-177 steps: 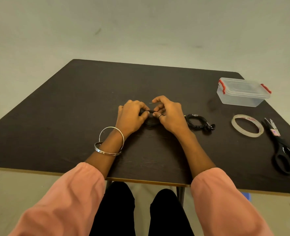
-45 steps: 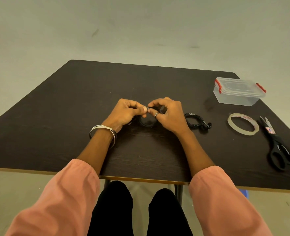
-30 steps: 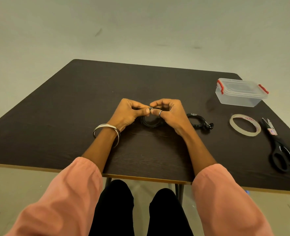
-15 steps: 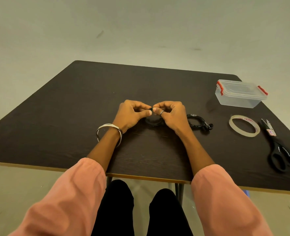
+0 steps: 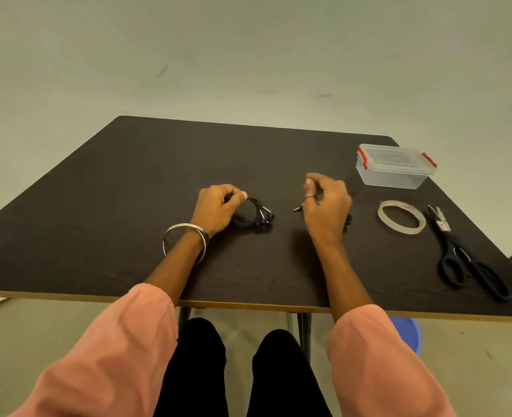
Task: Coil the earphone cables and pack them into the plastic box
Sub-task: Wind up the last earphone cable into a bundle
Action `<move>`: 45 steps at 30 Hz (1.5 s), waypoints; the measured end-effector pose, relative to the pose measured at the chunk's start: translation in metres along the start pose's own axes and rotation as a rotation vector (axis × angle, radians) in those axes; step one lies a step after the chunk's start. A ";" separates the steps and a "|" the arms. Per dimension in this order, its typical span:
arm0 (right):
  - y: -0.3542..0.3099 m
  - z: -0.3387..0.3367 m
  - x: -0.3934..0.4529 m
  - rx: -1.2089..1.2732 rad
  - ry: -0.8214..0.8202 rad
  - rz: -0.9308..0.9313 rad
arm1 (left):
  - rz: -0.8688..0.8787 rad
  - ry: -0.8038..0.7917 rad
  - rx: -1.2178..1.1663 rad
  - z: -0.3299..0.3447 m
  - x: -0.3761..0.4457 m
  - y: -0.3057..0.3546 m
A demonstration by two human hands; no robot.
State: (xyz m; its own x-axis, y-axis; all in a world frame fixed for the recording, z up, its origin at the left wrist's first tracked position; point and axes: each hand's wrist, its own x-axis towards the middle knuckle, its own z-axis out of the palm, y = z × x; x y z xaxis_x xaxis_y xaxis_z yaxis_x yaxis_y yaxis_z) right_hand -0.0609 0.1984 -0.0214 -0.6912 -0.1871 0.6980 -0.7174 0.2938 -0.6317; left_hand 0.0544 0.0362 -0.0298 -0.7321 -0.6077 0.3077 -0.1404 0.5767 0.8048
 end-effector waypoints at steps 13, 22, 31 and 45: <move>0.038 -0.030 0.036 -0.347 -0.615 0.400 | -0.170 0.063 0.126 0.022 -0.015 0.019; 0.040 -0.063 0.011 0.221 -0.301 0.565 | -0.155 0.106 -0.048 0.032 -0.026 0.022; 0.031 -0.074 0.001 0.027 -0.371 0.443 | -0.135 0.047 0.210 0.030 -0.034 0.038; 0.058 -0.110 0.017 -0.332 -0.552 0.338 | -0.146 -0.200 0.587 0.020 -0.019 0.066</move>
State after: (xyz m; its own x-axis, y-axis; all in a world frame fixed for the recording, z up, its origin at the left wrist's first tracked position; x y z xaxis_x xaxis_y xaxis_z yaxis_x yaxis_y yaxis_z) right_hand -0.1050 0.3158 -0.0091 -0.8765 -0.4556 0.1559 -0.4534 0.6717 -0.5859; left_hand 0.0458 0.0970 0.0071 -0.7804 -0.6214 0.0694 -0.5483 0.7336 0.4015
